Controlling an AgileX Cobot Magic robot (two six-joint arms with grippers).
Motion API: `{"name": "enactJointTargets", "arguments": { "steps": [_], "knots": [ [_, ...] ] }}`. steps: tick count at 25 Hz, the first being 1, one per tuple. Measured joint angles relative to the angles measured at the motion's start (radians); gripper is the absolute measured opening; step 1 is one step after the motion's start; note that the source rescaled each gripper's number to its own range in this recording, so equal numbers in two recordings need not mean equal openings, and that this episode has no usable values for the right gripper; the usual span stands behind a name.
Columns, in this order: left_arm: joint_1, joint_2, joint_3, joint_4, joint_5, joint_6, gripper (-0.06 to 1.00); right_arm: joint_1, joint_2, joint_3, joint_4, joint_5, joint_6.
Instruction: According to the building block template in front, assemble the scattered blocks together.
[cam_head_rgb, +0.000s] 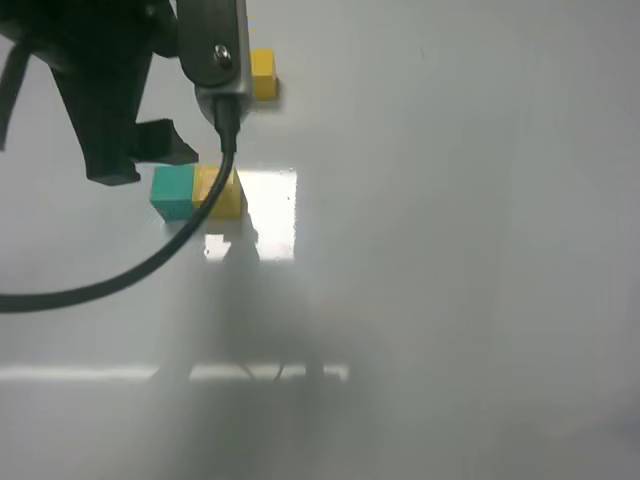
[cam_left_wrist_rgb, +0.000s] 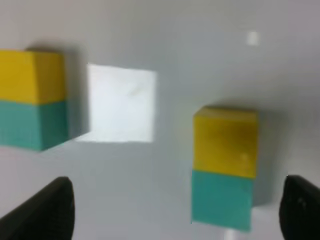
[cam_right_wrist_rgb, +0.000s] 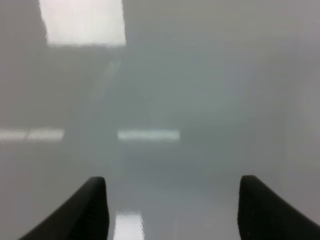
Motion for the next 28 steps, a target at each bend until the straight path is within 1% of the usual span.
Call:
{"name": "enactJointTargets", "arguments": {
  "steps": [2,3,4,8,11,13,15,16,19,21,22,24,26,28],
  "knots": [
    [-0.005,-0.037,-0.016,0.071,0.044,-0.024,0.89,0.0,0.0,0.0,0.0,0.0,0.0],
    [-0.005,-0.055,-0.016,0.095,0.057,-0.032,0.89,0.0,0.0,0.0,0.0,0.0,0.0],
    [-0.004,-0.077,-0.016,0.107,0.068,-0.055,0.88,0.0,0.0,0.0,0.0,0.0,0.0],
    [0.024,-0.158,-0.016,0.114,0.078,-0.176,0.81,0.0,0.0,0.0,0.0,0.0,0.0],
    [0.093,-0.213,-0.015,0.113,0.08,-0.281,0.76,0.0,0.0,0.0,0.0,0.0,0.0],
    [0.166,-0.249,0.003,0.084,0.079,-0.31,0.74,0.0,0.0,0.0,0.0,0.0,0.0],
    [0.268,-0.289,0.051,0.029,0.079,-0.325,0.73,0.0,0.0,0.0,0.0,0.0,0.0],
    [0.334,-0.31,0.081,-0.016,0.079,-0.334,0.73,0.0,0.0,0.0,0.0,0.0,0.0],
    [0.543,-0.383,0.238,-0.173,0.08,-0.367,0.72,0.0,0.0,0.0,0.0,0.0,0.0],
    [0.683,-0.443,0.356,-0.293,0.081,-0.377,0.72,0.0,0.0,0.0,0.0,0.0,0.0],
    [0.736,-0.481,0.42,-0.349,0.082,-0.381,0.72,0.0,0.0,0.0,0.0,0.0,0.0],
    [0.846,-0.564,0.532,-0.433,0.088,-0.395,0.72,0.0,0.0,0.0,0.0,0.0,0.0],
    [0.926,-0.673,0.637,-0.49,0.087,-0.407,0.72,0.0,0.0,0.0,0.0,0.0,0.0],
    [0.998,-0.789,0.713,-0.534,0.088,-0.41,0.72,0.0,0.0,0.0,0.0,0.0,0.0]
  ]
}}
